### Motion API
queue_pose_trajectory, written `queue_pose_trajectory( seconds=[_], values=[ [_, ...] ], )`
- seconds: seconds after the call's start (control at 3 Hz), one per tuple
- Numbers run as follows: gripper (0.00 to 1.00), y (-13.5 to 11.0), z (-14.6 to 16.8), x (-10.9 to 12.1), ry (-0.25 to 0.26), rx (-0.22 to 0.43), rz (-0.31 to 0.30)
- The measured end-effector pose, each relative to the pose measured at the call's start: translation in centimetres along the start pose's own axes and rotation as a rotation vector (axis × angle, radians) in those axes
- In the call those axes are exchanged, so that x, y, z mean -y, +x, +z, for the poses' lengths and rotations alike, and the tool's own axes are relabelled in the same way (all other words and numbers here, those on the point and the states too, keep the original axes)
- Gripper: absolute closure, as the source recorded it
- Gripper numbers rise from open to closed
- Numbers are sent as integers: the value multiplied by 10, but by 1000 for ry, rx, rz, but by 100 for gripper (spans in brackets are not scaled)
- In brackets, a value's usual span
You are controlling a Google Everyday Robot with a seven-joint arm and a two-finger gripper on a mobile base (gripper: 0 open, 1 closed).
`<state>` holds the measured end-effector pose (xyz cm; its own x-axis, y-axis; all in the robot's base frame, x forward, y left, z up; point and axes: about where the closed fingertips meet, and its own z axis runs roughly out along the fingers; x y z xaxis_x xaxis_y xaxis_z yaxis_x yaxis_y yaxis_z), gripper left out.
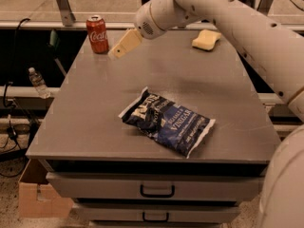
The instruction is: Move coke can near blue chip bag
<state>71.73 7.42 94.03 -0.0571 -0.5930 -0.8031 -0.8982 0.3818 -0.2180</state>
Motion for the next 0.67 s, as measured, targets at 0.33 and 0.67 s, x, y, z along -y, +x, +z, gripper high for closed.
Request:
queue_pose_trajectory(
  seconds=[0.33,0.67],
  values=[
    [0,-18,25,9,15,83,34],
    [0,-37,55,19,29,160,80]
  ],
)
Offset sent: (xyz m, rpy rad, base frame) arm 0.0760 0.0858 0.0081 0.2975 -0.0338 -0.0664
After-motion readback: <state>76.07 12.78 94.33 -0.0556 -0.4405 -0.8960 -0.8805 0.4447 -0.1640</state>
